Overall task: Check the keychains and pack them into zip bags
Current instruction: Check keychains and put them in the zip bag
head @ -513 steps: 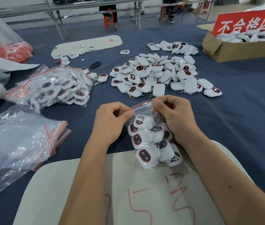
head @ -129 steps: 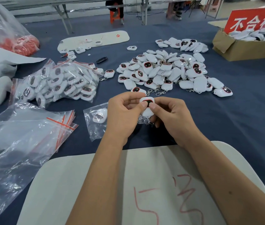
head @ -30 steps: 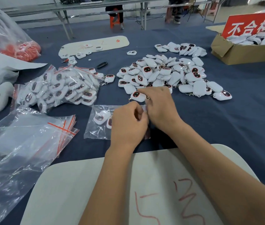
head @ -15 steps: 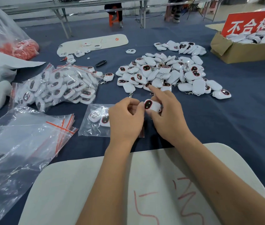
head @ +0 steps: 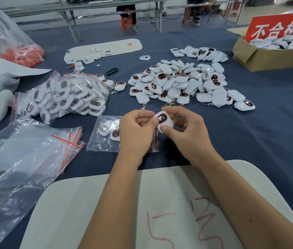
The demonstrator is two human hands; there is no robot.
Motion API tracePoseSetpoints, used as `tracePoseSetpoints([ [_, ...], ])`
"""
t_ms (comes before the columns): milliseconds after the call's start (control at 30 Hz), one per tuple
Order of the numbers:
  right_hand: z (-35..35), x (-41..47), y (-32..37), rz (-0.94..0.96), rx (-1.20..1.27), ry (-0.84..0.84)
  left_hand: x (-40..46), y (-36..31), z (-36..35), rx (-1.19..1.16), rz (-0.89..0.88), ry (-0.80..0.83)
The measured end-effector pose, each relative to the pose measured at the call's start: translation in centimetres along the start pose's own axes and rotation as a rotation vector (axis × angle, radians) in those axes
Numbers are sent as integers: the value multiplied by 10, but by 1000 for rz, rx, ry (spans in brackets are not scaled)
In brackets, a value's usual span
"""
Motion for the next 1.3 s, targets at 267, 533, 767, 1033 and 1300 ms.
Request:
tracePoseSetpoints([
  [267, 0, -1, -2, 16, 44, -15, 1, 0, -3, 39, -51, 114],
  [533, 0, 0, -3, 8, 68, -12, 2, 1, 3, -25, -56, 84],
  [767, 2, 2, -3, -78, 84, -44, 1, 4, 4, 4, -55, 138],
  [1033, 2, 2, -3, -73, 79, -38, 1, 3, 6, 5, -71, 138],
  [1300, 2, 3, -5, -62, 133, 20, 0, 0, 5, -15, -103, 98],
])
Point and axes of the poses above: each hand's wrist, its own x-axis towards the middle knuckle, its own z-axis out of the back of the hand, y = z × x, the point moved 1 cm from there along x, towards the middle knuckle, and after that the axes turned 10 degrees about -x, right-handed, at the moved point
